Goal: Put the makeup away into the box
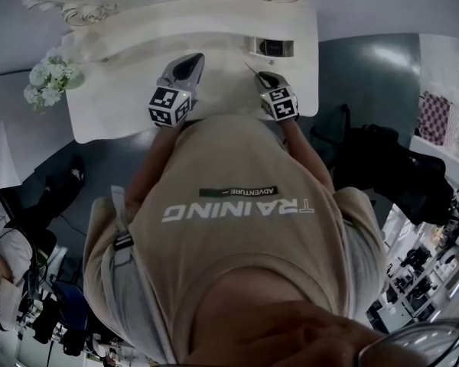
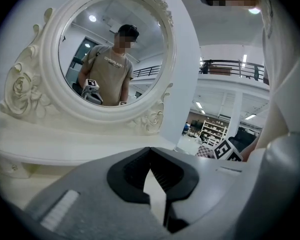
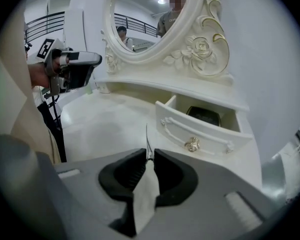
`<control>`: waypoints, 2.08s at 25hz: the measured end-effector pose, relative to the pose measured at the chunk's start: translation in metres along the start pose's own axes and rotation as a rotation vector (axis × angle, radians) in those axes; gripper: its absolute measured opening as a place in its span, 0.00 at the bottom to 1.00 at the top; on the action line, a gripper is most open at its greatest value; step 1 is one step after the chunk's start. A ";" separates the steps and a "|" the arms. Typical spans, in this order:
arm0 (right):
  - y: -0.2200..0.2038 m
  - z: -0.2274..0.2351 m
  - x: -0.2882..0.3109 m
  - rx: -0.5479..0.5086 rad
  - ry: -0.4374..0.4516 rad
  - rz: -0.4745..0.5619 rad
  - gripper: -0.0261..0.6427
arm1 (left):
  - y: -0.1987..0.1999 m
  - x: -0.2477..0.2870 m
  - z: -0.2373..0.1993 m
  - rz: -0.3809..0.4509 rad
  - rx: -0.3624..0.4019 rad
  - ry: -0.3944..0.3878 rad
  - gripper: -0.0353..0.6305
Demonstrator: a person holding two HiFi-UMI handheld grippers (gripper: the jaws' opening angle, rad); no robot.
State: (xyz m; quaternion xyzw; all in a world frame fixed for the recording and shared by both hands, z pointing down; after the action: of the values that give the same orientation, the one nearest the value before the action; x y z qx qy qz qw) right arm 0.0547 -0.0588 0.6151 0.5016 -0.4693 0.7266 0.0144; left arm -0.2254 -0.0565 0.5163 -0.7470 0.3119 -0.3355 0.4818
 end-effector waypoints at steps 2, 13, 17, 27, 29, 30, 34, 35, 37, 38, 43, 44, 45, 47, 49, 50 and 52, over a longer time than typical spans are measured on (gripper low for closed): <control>0.004 -0.001 -0.009 0.009 0.000 0.005 0.12 | 0.000 0.007 0.003 0.001 -0.003 -0.017 0.06; 0.030 0.014 -0.050 0.026 -0.061 0.064 0.12 | -0.001 0.035 0.019 -0.026 0.008 -0.112 0.06; 0.048 0.034 -0.051 0.009 -0.092 0.030 0.12 | 0.003 0.038 0.023 -0.020 0.018 -0.122 0.06; 0.059 0.063 -0.031 -0.012 -0.074 -0.070 0.12 | 0.000 0.022 0.015 -0.025 0.012 -0.071 0.06; 0.064 0.068 -0.027 -0.036 -0.064 -0.088 0.12 | -0.002 0.019 0.012 -0.030 0.005 -0.054 0.06; 0.066 0.070 -0.026 -0.047 -0.060 -0.095 0.12 | -0.003 0.017 0.011 -0.030 0.001 -0.047 0.06; 0.073 0.082 -0.015 -0.080 -0.050 -0.126 0.12 | -0.005 0.014 0.005 -0.029 -0.009 -0.024 0.06; 0.074 0.084 -0.013 -0.086 -0.047 -0.130 0.12 | -0.005 0.014 0.004 -0.030 -0.009 -0.021 0.06; 0.076 0.087 -0.009 -0.104 -0.037 -0.136 0.12 | -0.003 0.015 0.003 -0.028 -0.007 -0.017 0.06; 0.076 0.089 -0.008 -0.115 -0.033 -0.141 0.12 | -0.002 0.016 0.003 -0.026 -0.007 -0.014 0.06; 0.073 0.094 -0.002 -0.131 -0.038 -0.128 0.12 | 0.000 0.017 0.005 -0.022 -0.008 0.002 0.06; 0.072 0.096 -0.001 -0.131 -0.046 -0.121 0.12 | 0.000 0.018 0.005 -0.026 -0.008 0.004 0.06; 0.070 0.097 -0.001 -0.128 -0.050 -0.113 0.13 | 0.000 0.018 0.007 -0.030 -0.009 0.004 0.06; 0.068 0.100 -0.002 -0.117 -0.049 -0.092 0.17 | 0.000 0.020 0.009 -0.036 -0.006 0.001 0.06; 0.067 0.100 -0.005 -0.111 -0.043 -0.062 0.20 | 0.003 0.022 0.013 -0.039 0.005 -0.005 0.06; 0.066 0.099 -0.008 -0.112 -0.041 -0.045 0.20 | 0.005 0.023 0.015 -0.041 0.013 -0.009 0.06; 0.065 0.097 -0.015 -0.118 -0.046 -0.021 0.20 | 0.009 0.026 0.019 -0.043 0.029 -0.016 0.06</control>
State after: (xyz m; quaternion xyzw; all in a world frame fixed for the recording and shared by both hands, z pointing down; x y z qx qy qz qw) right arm 0.0994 -0.1555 0.5660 0.5214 -0.5062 0.6857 0.0405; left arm -0.1964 -0.0702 0.5068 -0.7490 0.2869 -0.3446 0.4878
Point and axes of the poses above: the fingertips, and each gripper's own axes: x forward along the fingers, z to its right, y out of its top, the point moved 9 cm from there along -x, backward along the fingers, and after that the axes turned 4 degrees about z, right-handed, at the moved point
